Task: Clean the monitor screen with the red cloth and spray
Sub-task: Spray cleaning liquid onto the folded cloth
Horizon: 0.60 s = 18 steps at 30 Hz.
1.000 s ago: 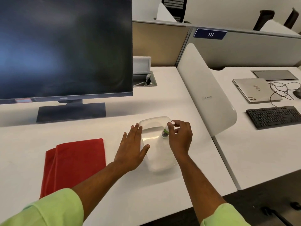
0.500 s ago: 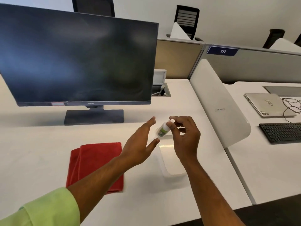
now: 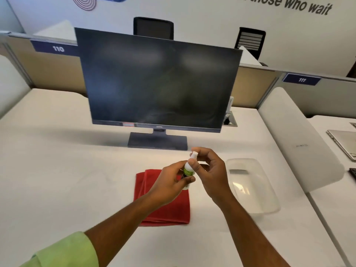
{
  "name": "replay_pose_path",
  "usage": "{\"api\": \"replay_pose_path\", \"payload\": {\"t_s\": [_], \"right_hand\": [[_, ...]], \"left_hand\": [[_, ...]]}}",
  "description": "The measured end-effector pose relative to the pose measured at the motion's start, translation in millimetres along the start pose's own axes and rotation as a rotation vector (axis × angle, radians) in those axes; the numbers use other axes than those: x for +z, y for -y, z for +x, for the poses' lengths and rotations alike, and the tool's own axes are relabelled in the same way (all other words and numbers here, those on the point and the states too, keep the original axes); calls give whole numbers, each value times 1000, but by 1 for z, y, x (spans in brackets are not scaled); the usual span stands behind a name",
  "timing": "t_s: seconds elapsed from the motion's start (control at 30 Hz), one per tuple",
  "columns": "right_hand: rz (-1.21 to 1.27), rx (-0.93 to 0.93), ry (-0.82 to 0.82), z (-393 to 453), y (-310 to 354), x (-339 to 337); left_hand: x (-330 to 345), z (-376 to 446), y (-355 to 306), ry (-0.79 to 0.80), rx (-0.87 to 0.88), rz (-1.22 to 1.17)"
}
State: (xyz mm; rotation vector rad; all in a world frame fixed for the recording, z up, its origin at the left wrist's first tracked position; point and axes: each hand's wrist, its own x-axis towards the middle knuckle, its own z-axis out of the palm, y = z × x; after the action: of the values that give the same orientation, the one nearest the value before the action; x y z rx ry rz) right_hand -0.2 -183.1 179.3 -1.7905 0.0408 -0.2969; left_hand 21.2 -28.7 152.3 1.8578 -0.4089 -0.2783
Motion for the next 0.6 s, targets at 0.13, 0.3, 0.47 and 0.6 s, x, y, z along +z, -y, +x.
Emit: {"api": "replay_pose_path", "payload": {"t_s": [0.13, 0.3, 0.47, 0.6], "right_hand": [[24, 71, 70, -8, 2, 21], [-8, 114, 132, -18, 5, 55], [-1, 121, 106, -28, 9, 83], [-20, 78, -44, -32, 13, 102]], "left_hand": [[-24, -15, 8, 14, -101, -71], [-55, -35, 22, 120, -205, -193], [-84, -52, 31, 182, -251, -289], [-86, -61, 43, 90, -234, -253]]}}
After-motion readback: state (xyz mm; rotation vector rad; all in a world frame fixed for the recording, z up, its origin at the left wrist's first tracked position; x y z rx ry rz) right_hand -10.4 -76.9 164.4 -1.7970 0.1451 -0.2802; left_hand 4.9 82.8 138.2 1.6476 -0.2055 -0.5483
